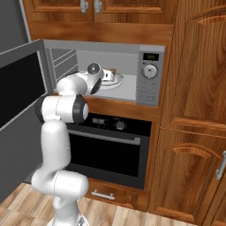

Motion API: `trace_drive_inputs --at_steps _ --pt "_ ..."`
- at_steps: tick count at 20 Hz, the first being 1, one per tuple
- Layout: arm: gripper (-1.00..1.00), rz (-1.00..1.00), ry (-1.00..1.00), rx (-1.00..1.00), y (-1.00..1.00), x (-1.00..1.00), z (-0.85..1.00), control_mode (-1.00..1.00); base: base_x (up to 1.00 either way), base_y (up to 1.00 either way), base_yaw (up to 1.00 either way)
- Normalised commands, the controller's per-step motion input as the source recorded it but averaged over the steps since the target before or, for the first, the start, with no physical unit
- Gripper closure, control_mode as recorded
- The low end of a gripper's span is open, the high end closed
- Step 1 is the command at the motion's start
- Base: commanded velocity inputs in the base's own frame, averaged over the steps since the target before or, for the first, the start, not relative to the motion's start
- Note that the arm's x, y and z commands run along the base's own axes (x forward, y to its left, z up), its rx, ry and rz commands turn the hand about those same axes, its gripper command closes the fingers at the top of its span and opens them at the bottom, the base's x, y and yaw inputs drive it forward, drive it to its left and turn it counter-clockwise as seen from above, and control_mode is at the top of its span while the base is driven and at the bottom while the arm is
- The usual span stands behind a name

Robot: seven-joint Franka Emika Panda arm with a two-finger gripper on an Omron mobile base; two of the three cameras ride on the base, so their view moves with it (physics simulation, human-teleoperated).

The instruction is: Transport the chicken drumstick from the fridge to the microwave and turn on the microwave.

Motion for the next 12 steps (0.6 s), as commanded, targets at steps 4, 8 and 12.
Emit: trace_drive_inputs --at_steps 4,8,12 --pt "1.00 0.00 0.00 0.00 -0.03 0.03 -0.06 -1.00 0.00 0.00 0.00" --pt "1.00 0.00 0.00 0.00 -0.02 0.08 -0.06 -1.00 0.00 0.00 0.00" --pt "1.00 0.00 0.01 0.00 -0.01 0.13 -0.06 -1.00 0.00 0.00 0.00"
